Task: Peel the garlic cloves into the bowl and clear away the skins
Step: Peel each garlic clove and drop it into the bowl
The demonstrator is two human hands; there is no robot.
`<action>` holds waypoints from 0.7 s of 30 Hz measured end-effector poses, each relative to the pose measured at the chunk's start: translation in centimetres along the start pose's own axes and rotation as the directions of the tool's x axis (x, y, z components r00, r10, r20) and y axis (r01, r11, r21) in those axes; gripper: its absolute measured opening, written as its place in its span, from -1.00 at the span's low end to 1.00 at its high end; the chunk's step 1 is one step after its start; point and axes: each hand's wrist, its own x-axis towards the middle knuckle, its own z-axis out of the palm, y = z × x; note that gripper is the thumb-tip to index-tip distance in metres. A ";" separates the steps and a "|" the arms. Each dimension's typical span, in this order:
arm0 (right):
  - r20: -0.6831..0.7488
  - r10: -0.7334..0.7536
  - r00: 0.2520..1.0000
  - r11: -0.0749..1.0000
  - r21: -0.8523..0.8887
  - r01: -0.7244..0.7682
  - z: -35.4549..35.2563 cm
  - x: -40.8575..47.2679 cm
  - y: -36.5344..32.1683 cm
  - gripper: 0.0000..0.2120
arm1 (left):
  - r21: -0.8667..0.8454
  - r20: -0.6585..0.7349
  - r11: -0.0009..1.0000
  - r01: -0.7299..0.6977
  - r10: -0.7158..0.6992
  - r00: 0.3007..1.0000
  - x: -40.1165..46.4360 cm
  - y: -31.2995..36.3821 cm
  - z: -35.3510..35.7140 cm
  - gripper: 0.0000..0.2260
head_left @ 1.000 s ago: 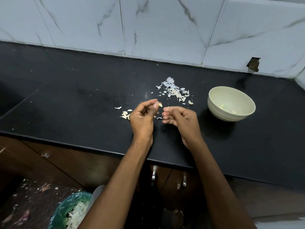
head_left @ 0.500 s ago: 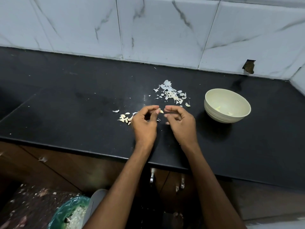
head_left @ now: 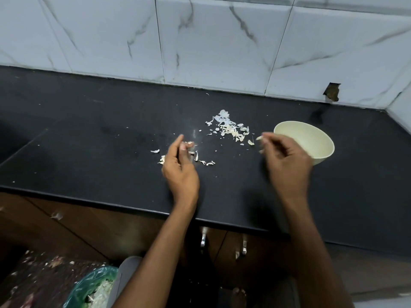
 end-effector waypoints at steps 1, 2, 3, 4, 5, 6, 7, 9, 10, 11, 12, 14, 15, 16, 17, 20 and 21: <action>-0.052 -0.059 0.997 0.994 -0.090 0.055 -1.5 1.0 -0.1 -0.87 | 0.033 -0.017 0.999 -0.015 0.016 1.000 0.3 0.0 -0.3 -0.70; -0.090 -0.110 0.990 0.979 -0.180 0.092 -2.8 2.1 0.1 -0.86 | 0.067 -0.022 0.997 -0.026 0.028 0.999 0.6 0.0 -0.6 -0.66; -0.107 -0.130 0.986 0.961 -0.259 0.098 -4.0 3.1 0.6 -0.84 | 0.098 -0.018 0.995 -0.028 0.030 0.999 0.9 0.0 -0.9 -0.65; -0.102 -0.115 0.988 0.942 -0.327 0.076 -4.8 4.0 1.2 -0.82 | 0.139 -0.004 0.990 -0.036 0.037 0.999 1.1 0.0 -1.3 -0.66; -0.077 -0.071 0.995 0.923 -0.383 0.037 -5.5 4.8 1.9 -0.80 | 0.176 0.019 0.983 -0.054 0.051 0.999 1.5 0.0 -1.8 -0.67; -0.045 -0.008 0.999 0.900 -0.435 -0.012 -5.9 5.3 2.5 -0.77 | 0.213 0.052 0.975 -0.071 0.061 0.997 1.9 0.1 -2.3 -0.68; -0.016 0.057 0.998 0.881 -0.470 -0.058 -6.2 5.6 3.0 -0.74 | 0.248 0.086 0.965 -0.086 0.066 0.994 2.4 0.0 -2.9 -0.69; -0.002 0.132 0.991 0.877 -0.466 -0.118 -6.1 5.6 2.9 -0.67 | 0.330 0.120 0.938 -0.101 0.064 0.991 3.3 -0.2 -3.8 -0.71; 0.002 0.130 0.991 0.898 -0.424 -0.117 -5.6 5.2 2.2 -0.65 | 0.355 0.118 0.930 -0.096 0.058 0.991 3.8 -0.4 -4.1 -0.73; 0.020 0.119 0.993 0.933 -0.345 -0.105 -4.7 4.6 1.2 -0.63 | 0.365 0.118 0.927 -0.083 0.043 0.992 4.1 -0.6 -4.3 -0.74; 0.059 0.125 0.990 0.973 -0.204 -0.110 -3.4 3.9 0.3 -0.62 | 0.375 0.133 0.924 -0.070 0.021 0.991 4.3 -0.8 -4.3 -0.73; 0.238 0.230 0.943 0.932 0.224 -0.284 0.0 2.0 -1.6 -0.64 | 0.398 0.193 0.915 -0.072 -0.007 0.981 4.2 -1.2 -4.1 -0.71; 0.381 0.286 0.879 0.832 0.356 -0.425 2.0 0.9 -2.5 -0.66 | 0.409 0.222 0.909 -0.083 -0.011 0.975 4.2 -1.4 -4.1 -0.71; 0.521 0.311 0.795 0.732 0.403 -0.550 4.0 -0.1 -3.0 -0.68 | 0.421 0.251 0.901 -0.105 -0.004 0.968 4.3 -1.5 -4.0 -0.70; 0.626 0.320 0.711 0.680 0.371 -0.633 5.8 -1.0 -3.1 -0.69 | 0.432 0.284 0.891 -0.137 0.009 0.959 4.4 -1.6 -3.9 -0.71; 0.752 0.382 0.537 0.647 0.197 -0.736 9.3 -2.6 -2.5 -0.68 | 0.508 0.393 0.822 -0.258 0.045 0.918 4.7 -1.8 -3.6 -0.71; 0.749 0.398 0.530 0.649 0.178 -0.740 10.1 -2.6 -2.0 -0.67 | 0.556 0.424 0.779 -0.289 0.034 0.905 4.7 -1.9 -3.4 -0.72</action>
